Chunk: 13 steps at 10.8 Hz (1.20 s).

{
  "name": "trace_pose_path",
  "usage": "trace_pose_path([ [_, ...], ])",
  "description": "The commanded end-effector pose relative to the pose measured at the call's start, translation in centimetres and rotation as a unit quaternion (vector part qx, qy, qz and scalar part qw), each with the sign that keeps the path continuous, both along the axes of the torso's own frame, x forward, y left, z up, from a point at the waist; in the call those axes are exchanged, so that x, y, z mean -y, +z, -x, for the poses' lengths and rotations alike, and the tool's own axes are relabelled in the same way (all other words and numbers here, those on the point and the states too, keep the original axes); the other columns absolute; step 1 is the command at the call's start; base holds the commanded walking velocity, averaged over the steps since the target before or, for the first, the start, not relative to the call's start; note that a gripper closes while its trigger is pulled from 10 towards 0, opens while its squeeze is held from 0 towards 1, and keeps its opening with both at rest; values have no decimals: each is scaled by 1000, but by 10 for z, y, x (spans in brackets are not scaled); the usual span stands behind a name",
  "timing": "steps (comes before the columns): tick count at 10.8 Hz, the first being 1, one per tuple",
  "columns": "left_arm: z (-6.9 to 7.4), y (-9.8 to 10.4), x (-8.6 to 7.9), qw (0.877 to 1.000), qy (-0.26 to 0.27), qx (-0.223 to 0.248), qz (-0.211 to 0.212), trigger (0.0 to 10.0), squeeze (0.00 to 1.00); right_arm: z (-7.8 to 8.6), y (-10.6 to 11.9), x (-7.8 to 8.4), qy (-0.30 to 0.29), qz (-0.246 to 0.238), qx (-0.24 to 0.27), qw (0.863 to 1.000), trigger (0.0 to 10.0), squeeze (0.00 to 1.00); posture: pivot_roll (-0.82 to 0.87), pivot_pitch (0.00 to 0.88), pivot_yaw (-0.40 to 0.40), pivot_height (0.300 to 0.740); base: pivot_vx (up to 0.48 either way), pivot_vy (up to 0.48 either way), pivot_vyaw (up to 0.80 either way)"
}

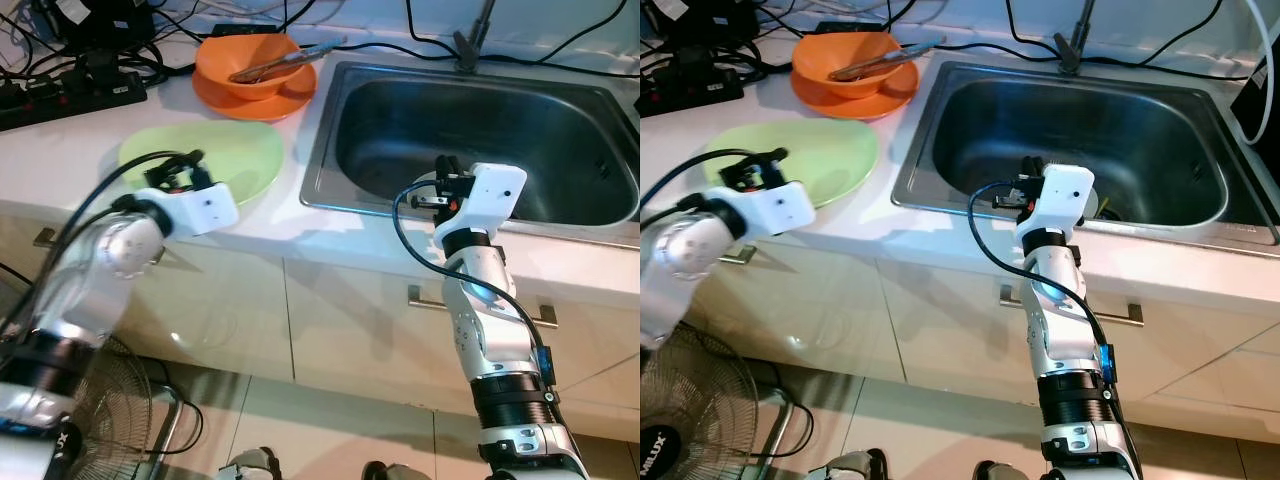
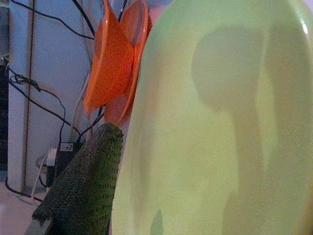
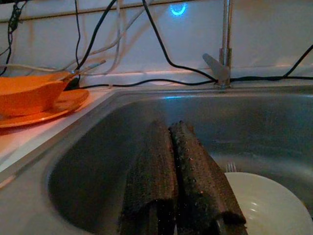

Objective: Kitchen organization

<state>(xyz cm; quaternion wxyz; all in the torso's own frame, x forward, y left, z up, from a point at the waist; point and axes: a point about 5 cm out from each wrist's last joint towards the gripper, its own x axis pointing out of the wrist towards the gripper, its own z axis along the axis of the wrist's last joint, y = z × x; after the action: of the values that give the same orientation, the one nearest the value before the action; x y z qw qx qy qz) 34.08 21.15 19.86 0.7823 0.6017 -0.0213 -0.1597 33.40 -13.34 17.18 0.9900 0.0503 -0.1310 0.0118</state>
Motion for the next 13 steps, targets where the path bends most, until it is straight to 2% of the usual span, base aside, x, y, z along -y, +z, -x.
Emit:
trace_pose_path([
  [1, -2, -7, 5, 1000, -7, -11, -10, 4118, 0, -2, 3, 0, -4, -4, 6, 1000, 10000, 0, 92, 86, 14, 740, 0, 0, 0],
  [2, -2, -7, 6, 1000, -12, -12, -9, 0, 0, -2, 4, 1, -5, -4, 6, 1000, 10000, 0, 94, 87, 14, 740, 0, 0, 0],
  [9, 1, -3, 8, 1000, -25, -5, -8, 0, 0, -3, 3, 1, -7, -6, 4, 1000, 10000, 0, 107, 99, 9, 740, 0, 0, 0],
  [13, 6, 3, 22, 999, -48, 7, 2, 0, 0, -5, 3, 1, -7, -6, 5, 1000, 10000, 0, 113, 95, 6, 740, 0, 0, 0],
])
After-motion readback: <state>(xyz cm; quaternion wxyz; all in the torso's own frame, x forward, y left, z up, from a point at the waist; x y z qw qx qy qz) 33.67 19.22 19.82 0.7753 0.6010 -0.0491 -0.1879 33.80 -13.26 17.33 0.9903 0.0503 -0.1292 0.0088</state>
